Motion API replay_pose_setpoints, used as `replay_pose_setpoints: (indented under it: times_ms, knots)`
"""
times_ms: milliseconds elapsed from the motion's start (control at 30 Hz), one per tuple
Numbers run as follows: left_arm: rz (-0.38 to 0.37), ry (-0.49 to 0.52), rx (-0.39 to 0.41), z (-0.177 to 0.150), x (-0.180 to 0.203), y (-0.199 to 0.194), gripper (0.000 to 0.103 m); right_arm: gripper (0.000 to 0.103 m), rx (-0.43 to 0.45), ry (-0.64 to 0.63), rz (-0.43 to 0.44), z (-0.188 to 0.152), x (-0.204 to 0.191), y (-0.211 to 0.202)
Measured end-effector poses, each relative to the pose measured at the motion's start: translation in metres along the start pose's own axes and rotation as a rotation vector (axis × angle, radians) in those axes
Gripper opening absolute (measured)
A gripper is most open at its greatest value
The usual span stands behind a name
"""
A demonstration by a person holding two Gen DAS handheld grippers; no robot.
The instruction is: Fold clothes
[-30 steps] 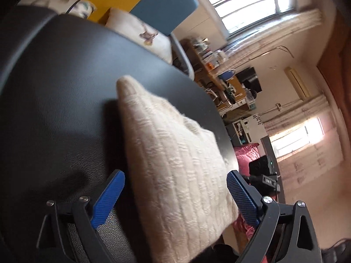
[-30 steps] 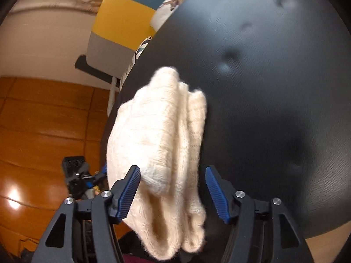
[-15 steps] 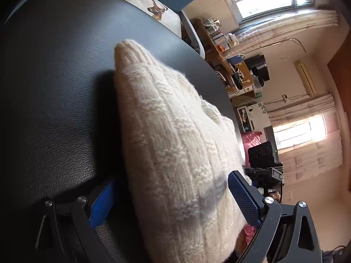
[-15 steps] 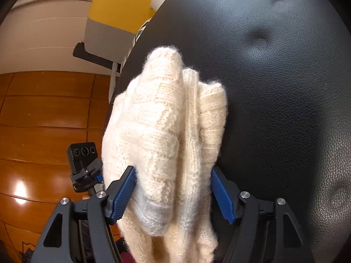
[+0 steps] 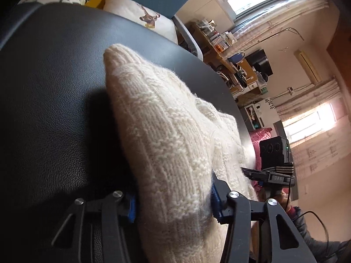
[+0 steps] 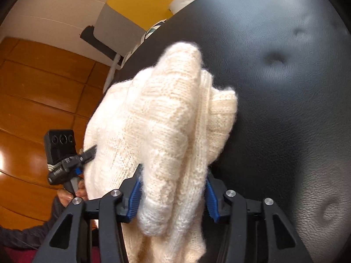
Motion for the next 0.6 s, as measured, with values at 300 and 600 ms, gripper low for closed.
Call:
replay_pose_setpoints:
  times_ms: [300, 600]
  knots:
    - [0.074, 0.010, 0.019, -0.006, -0.006, -0.004, 0.064, 0.061, -0.015, 0.088, 0.038, 0.014, -0.004, 0.012]
    - [0.053, -0.034, 0.000, -0.004, -0.009, -0.001, 0.068, 0.046, 0.001, 0.099, 0.039, 0.020, -0.007, 0.020]
Point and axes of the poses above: each gripper's, at about its wrist camera, not at the fingertips, and y roughly the way its jaws point, x to its right, z to its top, the point moved 5 cm from there along y, roughly the way its jaws point, and after that the axes turned 9 degrees about -z, right-handed, at the moved point
